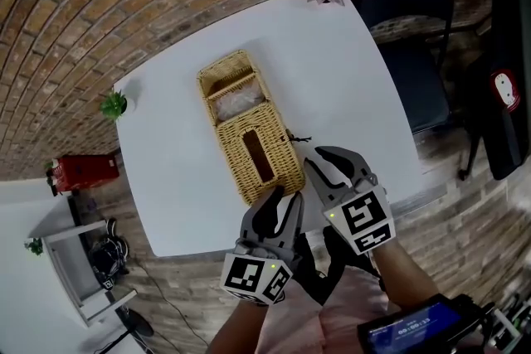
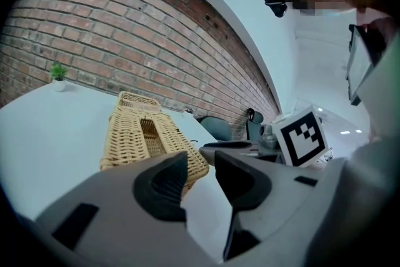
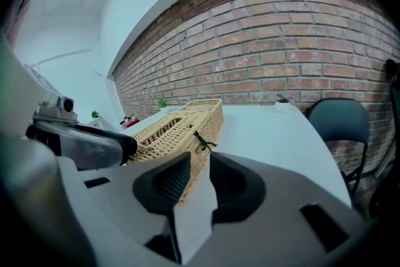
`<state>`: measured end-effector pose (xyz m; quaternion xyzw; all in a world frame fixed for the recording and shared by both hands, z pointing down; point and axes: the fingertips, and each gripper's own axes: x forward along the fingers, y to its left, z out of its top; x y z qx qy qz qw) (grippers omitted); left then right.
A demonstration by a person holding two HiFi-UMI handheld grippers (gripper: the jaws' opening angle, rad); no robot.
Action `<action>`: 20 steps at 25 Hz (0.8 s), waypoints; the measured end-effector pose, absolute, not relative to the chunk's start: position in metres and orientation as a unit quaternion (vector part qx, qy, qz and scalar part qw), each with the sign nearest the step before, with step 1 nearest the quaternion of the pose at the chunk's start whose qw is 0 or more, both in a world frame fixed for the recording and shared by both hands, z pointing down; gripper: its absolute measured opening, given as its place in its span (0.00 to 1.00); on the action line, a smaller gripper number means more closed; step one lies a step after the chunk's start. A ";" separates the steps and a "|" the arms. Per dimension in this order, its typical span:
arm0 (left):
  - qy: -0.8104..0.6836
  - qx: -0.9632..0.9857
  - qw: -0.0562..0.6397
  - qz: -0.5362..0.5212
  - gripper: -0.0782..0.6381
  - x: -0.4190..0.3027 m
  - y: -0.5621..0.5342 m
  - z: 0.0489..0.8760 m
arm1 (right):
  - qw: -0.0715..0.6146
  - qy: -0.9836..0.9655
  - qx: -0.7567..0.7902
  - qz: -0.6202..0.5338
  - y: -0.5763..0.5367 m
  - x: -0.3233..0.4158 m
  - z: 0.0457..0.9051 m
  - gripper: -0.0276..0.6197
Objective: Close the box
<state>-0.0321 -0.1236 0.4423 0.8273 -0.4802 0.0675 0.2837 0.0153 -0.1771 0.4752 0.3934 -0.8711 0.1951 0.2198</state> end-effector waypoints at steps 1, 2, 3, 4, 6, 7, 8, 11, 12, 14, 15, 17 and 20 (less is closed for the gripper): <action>-0.480 0.828 0.282 0.066 0.31 -0.032 -0.124 0.441 | 0.219 -0.871 0.395 0.193 -0.177 0.016 0.474 0.19; -0.481 0.829 0.279 0.064 0.31 -0.032 -0.124 0.439 | 0.217 -0.871 0.396 0.191 -0.177 0.017 0.471 0.19; -0.482 0.829 0.275 0.062 0.31 -0.032 -0.125 0.437 | 0.215 -0.872 0.397 0.187 -0.177 0.018 0.469 0.19; -0.484 0.830 0.271 0.059 0.31 -0.032 -0.125 0.434 | 0.213 -0.873 0.399 0.183 -0.177 0.018 0.465 0.19; -0.488 0.832 0.260 0.053 0.31 -0.032 -0.125 0.425 | 0.207 -0.875 0.401 0.174 -0.177 0.019 0.455 0.19; -0.490 0.832 0.255 0.049 0.31 -0.032 -0.125 0.420 | 0.204 -0.877 0.401 0.169 -0.176 0.020 0.449 0.19; -0.493 0.832 0.249 0.044 0.31 -0.033 -0.124 0.413 | 0.200 -0.879 0.402 0.164 -0.175 0.020 0.442 0.19; -0.508 0.832 0.222 0.020 0.31 -0.036 -0.129 0.387 | 0.185 -0.886 0.403 0.138 -0.175 0.021 0.415 0.19; -0.514 0.832 0.210 0.011 0.31 -0.039 -0.131 0.376 | 0.178 -0.888 0.404 0.128 -0.176 0.022 0.404 0.19; -0.527 0.830 0.182 -0.008 0.31 -0.047 -0.135 0.348 | 0.162 -0.891 0.410 0.109 -0.176 0.022 0.379 0.19; -0.534 0.829 0.165 -0.018 0.30 -0.051 -0.138 0.333 | 0.152 -0.892 0.414 0.098 -0.176 0.023 0.366 0.19; -0.552 0.823 0.126 -0.035 0.29 -0.058 -0.141 0.302 | 0.128 -0.896 0.420 0.071 -0.177 0.024 0.337 0.19; -0.586 0.806 0.069 -0.047 0.24 -0.070 -0.143 0.262 | 0.093 -0.900 0.425 0.024 -0.177 0.025 0.291 0.16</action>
